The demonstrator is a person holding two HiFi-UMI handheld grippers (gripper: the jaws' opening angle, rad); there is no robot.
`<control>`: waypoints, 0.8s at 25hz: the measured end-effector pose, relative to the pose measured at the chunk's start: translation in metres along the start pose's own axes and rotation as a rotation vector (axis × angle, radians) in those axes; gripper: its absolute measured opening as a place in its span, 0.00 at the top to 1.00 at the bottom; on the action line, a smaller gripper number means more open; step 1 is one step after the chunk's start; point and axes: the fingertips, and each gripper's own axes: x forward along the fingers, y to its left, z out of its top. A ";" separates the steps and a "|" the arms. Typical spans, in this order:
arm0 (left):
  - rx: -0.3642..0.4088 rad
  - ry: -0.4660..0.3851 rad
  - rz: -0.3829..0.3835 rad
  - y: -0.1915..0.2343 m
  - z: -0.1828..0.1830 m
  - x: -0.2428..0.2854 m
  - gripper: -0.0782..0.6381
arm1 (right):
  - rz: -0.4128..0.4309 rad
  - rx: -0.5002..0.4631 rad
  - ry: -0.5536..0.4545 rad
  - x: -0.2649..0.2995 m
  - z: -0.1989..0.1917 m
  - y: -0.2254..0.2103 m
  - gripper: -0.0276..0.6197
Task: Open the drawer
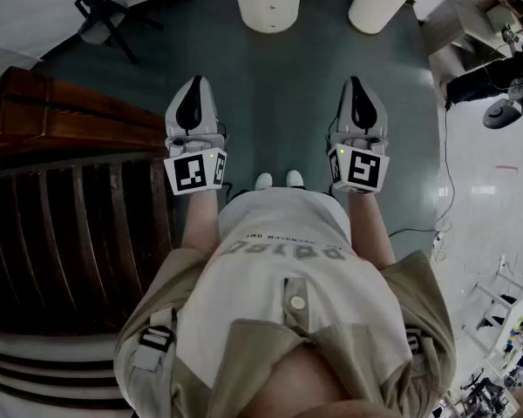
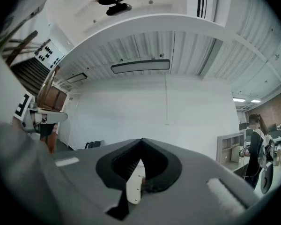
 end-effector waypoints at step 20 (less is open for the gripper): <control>-0.020 0.064 0.016 -0.020 -0.017 -0.001 0.88 | 0.010 0.020 0.058 -0.009 -0.023 -0.019 0.96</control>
